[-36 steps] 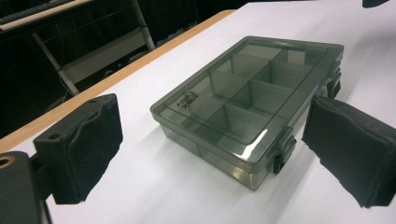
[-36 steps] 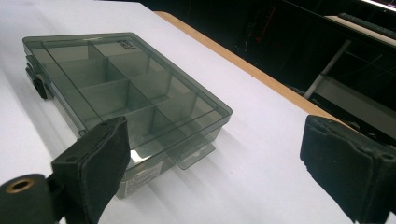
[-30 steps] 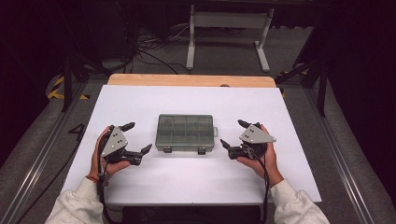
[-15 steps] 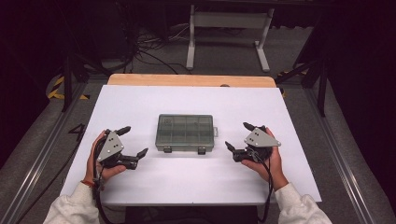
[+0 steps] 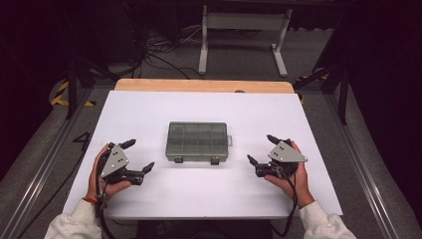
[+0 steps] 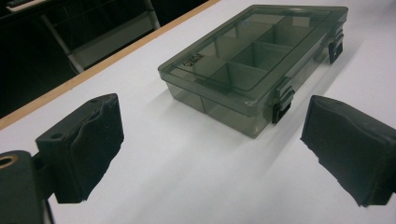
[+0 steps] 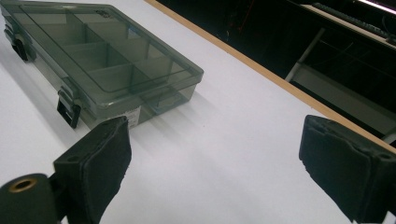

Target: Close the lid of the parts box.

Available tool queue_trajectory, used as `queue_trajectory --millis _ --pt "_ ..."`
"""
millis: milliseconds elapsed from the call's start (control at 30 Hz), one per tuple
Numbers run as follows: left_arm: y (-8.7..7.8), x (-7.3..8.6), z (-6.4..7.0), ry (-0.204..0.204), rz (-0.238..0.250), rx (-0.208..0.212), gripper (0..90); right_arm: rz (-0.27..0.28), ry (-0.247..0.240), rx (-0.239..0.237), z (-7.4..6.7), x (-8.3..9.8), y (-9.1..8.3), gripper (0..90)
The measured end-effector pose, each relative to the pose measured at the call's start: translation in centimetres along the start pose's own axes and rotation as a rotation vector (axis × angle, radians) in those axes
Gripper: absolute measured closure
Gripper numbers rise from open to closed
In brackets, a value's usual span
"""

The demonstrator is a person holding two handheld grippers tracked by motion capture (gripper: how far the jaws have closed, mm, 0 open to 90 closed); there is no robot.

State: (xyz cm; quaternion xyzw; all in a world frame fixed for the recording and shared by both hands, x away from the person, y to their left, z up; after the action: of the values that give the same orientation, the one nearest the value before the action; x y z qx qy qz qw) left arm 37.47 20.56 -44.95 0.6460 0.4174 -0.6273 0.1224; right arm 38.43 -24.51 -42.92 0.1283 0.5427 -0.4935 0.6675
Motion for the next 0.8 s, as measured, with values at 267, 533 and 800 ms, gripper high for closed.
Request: queue_trajectory --millis 267,533,800 --pt "-1.1 0.7 0.2 -0.005 -0.009 -0.007 6.7 -0.024 0.005 -0.004 -0.2 1.2 -0.5 9.5" --pt "-2.0 1.3 0.5 -0.015 -0.017 -0.014 6.6 -0.043 0.004 -0.008 -0.4 2.3 -1.2 9.2" --pt "-2.4 1.7 0.5 -0.020 -0.019 -0.022 6.8 -0.056 0.001 -0.009 -0.6 3.0 -1.8 8.9"
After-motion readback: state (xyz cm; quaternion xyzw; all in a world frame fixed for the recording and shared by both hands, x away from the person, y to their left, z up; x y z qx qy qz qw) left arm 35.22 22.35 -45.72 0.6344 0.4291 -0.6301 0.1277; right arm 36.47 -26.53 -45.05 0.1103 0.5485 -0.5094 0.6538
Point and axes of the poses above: each handheld gripper's, and its own axes: y roughly forward along the jaws, x roughly out of its underside, z roughly to its right, the point moved 3 cm from there along y, roughly forward along the jaws, and after that the axes turned 3 degrees about -y, right-handed, at the moved point
